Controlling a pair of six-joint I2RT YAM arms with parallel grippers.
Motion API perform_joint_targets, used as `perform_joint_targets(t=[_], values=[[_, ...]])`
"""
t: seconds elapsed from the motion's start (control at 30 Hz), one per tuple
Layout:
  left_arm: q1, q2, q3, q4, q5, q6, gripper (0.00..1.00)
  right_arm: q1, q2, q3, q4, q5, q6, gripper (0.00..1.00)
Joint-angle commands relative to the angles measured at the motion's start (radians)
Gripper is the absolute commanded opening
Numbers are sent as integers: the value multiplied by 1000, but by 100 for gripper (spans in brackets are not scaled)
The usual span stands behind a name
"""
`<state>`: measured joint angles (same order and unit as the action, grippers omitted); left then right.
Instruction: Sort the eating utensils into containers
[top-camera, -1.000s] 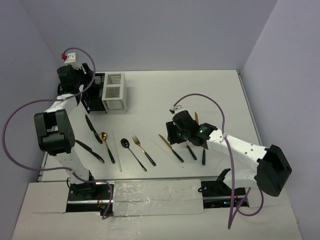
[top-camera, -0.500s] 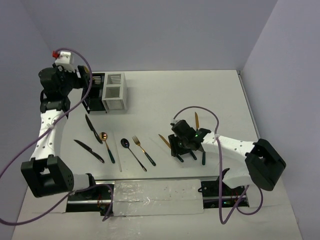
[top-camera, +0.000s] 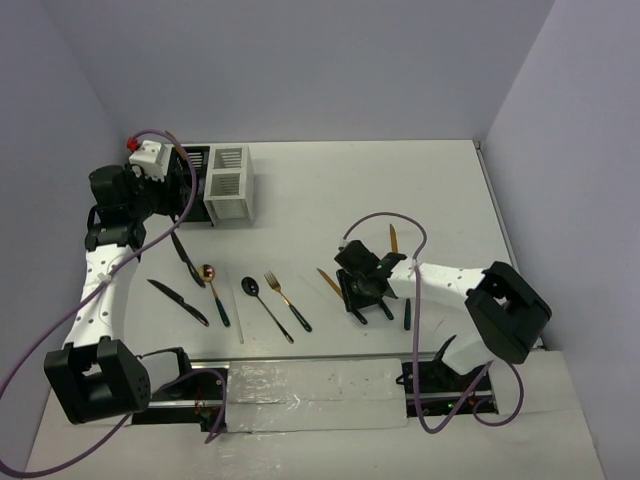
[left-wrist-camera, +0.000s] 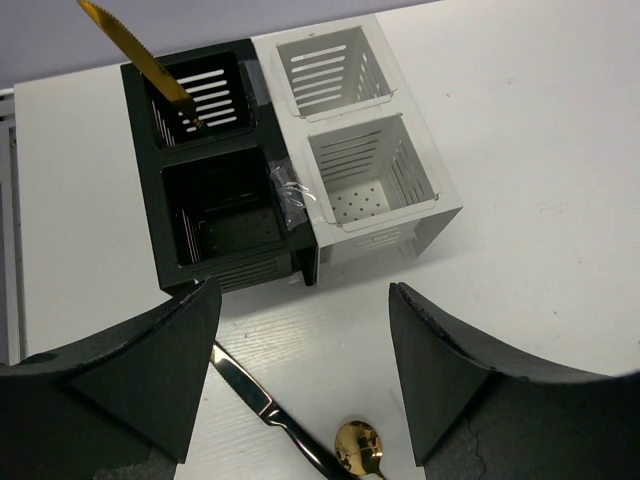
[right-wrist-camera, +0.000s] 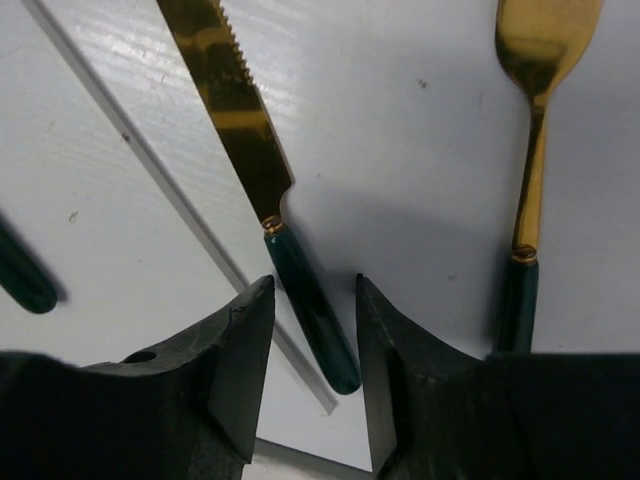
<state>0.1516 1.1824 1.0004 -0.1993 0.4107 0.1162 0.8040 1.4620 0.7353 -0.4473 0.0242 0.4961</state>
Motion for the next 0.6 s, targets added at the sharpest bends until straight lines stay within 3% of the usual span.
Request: perform_joint_targets(t=[0.0, 0.13, 0.17, 0.3, 0.57], values=[[3, -40, 3, 9, 33, 8, 77, 14, 64, 35, -56, 89, 16, 43], [2, -47, -3, 8, 30, 5, 77, 50, 112, 68, -90, 120, 1, 32], [2, -49, -2, 5, 30, 5, 77, 54, 116, 75, -88, 121, -5, 22], [2, -56, 0, -3, 34, 5, 77, 73, 109, 82, -77, 134, -21, 0], [2, -60, 9, -15, 54, -3, 77, 95, -7, 96, -12, 232, -54, 0]])
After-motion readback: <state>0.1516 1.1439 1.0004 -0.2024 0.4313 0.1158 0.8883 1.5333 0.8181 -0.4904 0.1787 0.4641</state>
